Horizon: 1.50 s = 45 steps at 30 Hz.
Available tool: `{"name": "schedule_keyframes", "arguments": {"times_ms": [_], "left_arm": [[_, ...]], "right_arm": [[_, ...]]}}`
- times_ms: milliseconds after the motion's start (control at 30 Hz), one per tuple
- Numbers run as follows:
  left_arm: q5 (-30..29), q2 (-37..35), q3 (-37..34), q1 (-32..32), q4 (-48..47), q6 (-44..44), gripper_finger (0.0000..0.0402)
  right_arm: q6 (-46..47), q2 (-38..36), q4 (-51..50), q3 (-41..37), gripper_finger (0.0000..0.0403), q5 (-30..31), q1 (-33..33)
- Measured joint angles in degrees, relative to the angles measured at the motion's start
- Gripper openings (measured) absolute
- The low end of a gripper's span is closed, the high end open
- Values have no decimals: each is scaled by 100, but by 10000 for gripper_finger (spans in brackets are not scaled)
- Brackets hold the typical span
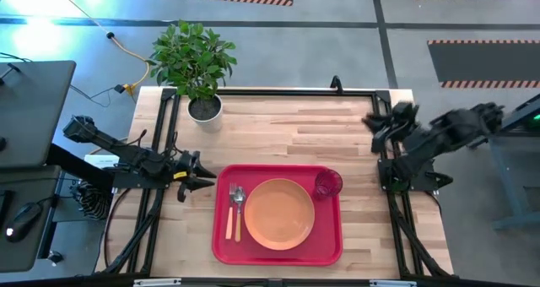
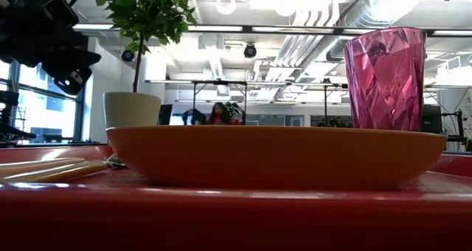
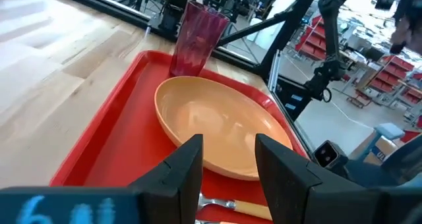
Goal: Pick and place plate/cup/fork/spoon on tray
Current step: Return to Home Position
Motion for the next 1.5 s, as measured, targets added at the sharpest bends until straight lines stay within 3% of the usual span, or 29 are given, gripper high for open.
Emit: {"name": "schedule_keyframes", "arguments": {"times_ms": [200, 367, 567, 667, 900, 1067, 1300, 1500], "left_arm": [[-13, 0, 0, 0, -3, -528, 129], [-20, -14, 0, 0, -3, -987, 129], [-55, -16, 0, 0, 188, -1219, 129], [-100, -21, 4, 0, 312, -1245, 129], [-312, -22, 15, 0, 453, -1041, 129], [-390, -50, 15, 0, 473, -644, 129], [-967, -61, 15, 0, 452, -185, 129], [-1349, -60, 20, 0, 79, -193, 129]], "right_arm": [[-392, -1117, 2213, -2414, 99, -587, 213], [-1674, -1806, 4649, -4000, 99, -1322, 249], [-3047, -2068, 8149, -5577, 99, -2844, 101], [-3444, -2052, 9206, -6173, 99, -3236, -36], [-3471, -2059, 10128, -7044, 99, -3256, -421], [-3434, -2062, 10251, -7404, 99, -3485, -745], [-3611, -2102, 10267, -7410, 99, -3952, -1243], [-3622, -2127, 10034, -7410, 99, -4011, -1579]]}}
